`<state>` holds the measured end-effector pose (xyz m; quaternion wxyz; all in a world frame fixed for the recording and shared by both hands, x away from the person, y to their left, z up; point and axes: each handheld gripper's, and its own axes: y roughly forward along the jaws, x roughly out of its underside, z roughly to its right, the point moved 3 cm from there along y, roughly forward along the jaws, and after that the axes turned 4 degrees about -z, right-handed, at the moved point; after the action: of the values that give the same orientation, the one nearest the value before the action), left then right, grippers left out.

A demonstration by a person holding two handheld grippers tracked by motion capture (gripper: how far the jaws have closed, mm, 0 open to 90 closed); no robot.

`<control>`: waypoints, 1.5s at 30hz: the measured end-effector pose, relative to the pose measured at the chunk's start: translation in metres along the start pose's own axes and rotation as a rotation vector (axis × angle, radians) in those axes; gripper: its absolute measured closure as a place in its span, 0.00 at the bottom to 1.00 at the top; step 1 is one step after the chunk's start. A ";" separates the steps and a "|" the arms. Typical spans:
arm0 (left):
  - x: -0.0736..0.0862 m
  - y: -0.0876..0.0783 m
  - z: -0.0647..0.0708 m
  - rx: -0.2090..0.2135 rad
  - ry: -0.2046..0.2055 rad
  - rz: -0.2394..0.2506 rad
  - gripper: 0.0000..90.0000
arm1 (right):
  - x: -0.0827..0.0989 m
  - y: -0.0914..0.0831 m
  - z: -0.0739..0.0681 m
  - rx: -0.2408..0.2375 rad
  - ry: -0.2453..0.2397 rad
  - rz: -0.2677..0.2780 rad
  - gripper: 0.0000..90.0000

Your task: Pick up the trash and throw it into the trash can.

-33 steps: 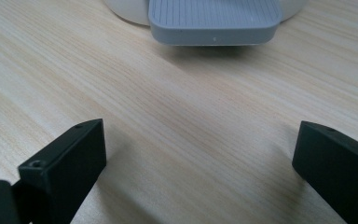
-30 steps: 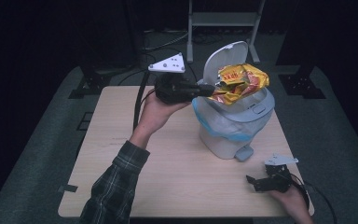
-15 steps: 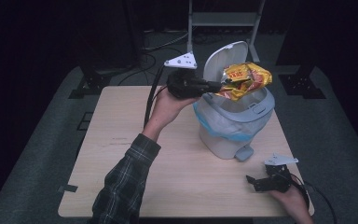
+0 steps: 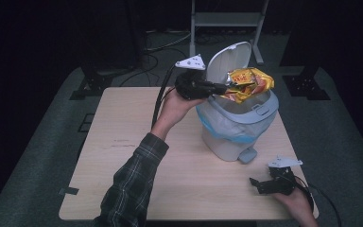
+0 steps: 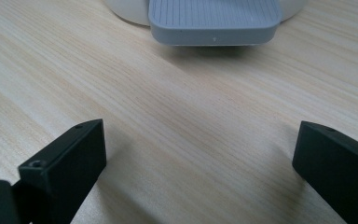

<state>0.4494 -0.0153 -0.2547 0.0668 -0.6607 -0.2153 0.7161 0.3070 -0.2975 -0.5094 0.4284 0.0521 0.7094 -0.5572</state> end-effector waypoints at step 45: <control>-0.025 0.055 0.024 0.002 0.039 -0.016 0.76 | 0.000 0.000 0.000 -0.002 -0.004 0.000 0.02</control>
<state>0.4394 -0.0797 -0.2531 0.0771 -0.6727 -0.2185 0.7028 0.3068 -0.2971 -0.5095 0.4298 0.0508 0.7092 -0.5565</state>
